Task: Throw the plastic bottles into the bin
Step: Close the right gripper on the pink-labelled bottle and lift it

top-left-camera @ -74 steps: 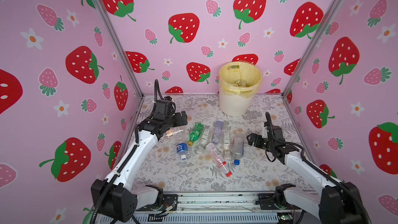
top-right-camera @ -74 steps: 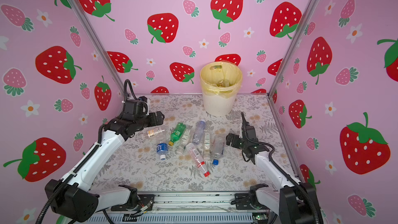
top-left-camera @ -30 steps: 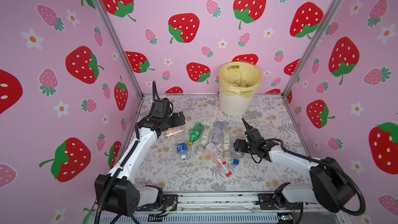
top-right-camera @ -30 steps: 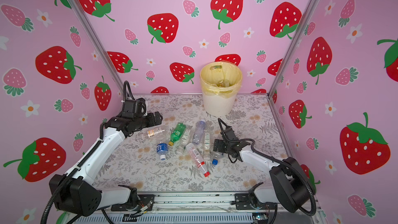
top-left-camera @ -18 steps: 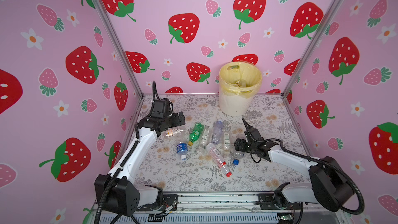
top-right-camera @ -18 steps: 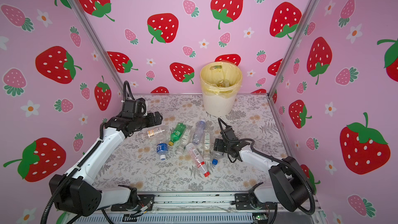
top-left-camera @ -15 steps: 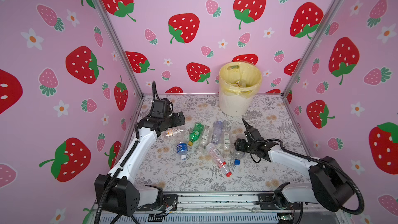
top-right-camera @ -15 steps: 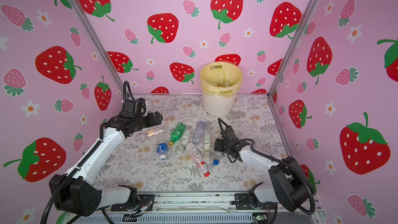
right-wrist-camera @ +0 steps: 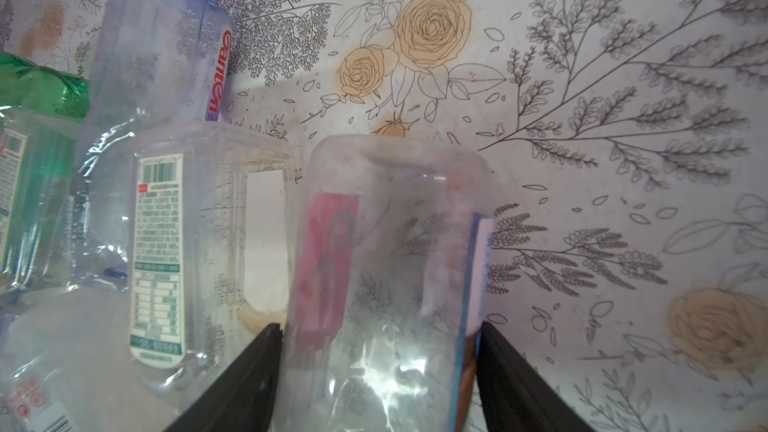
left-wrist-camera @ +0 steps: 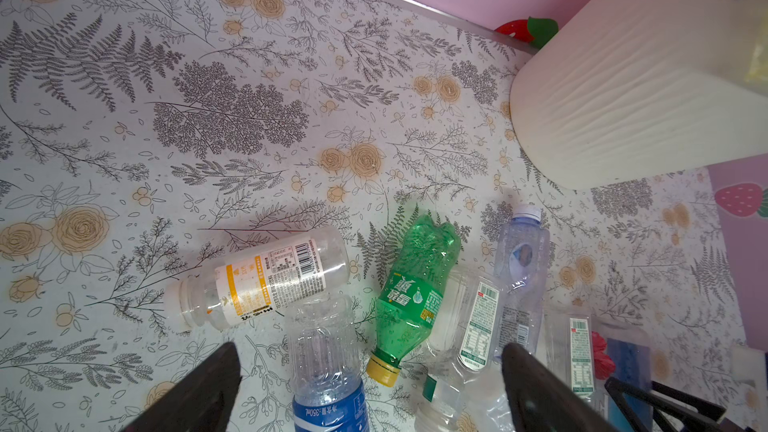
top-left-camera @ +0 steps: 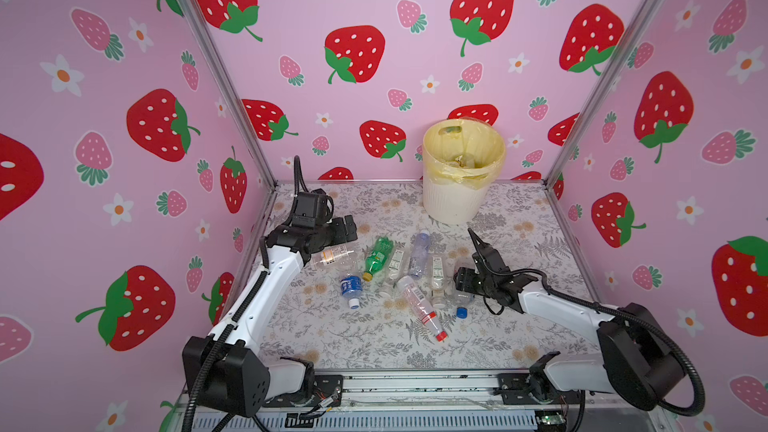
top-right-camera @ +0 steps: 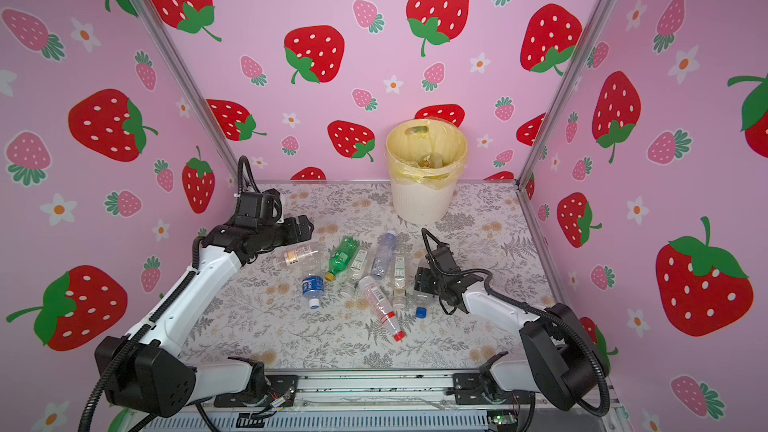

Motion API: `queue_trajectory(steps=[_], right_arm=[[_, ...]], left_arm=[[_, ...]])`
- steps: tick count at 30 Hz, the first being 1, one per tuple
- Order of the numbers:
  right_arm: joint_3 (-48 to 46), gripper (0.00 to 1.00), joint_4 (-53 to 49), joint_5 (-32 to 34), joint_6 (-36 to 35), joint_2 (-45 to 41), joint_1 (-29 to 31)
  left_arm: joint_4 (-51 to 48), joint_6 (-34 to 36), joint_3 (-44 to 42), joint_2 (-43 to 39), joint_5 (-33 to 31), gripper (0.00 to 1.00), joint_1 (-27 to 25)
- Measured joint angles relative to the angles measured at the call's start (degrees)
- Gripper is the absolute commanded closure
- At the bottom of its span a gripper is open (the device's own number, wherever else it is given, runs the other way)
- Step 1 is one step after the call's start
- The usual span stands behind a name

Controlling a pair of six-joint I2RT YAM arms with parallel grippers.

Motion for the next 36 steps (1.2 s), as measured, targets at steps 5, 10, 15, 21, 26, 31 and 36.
queue_trajectory(steps=[5,10,15,21,26,31,36], right_arm=[[-0.1,0.28,-0.2,0.2,0.1,-3.1,0.0],[-0.1,0.28,0.1,0.5,-0.2,-4.9,0.0],[0.4,0.16,-0.6,0.6,-0.5,-3.0,0.0],[0.5,0.13,-0.7,-0.1,-0.2,-0.1,0.1],[0.5,0.18,-0.3,-0.7,-0.2,2.4,0.2],[0.7,0.41,1.2,-1.4,-0.4,4.2,0.2],[0.7,0.41,1.4,-0.8,-0.2,3.7,0.3]], left_arm=[[0.0,0.0,0.0,0.0,0.0,0.00,0.0],[0.0,0.0,0.0,0.0,0.0,0.00,0.0],[0.0,0.0,0.0,-0.4,0.0,0.00,0.0],[0.0,0.0,0.0,-1.0,0.1,0.00,0.1],[0.0,0.0,0.0,-0.9,0.7,0.00,0.1],[0.0,0.0,0.0,-0.9,1.0,0.00,0.1],[0.0,0.0,0.0,-0.9,1.0,0.00,0.1]])
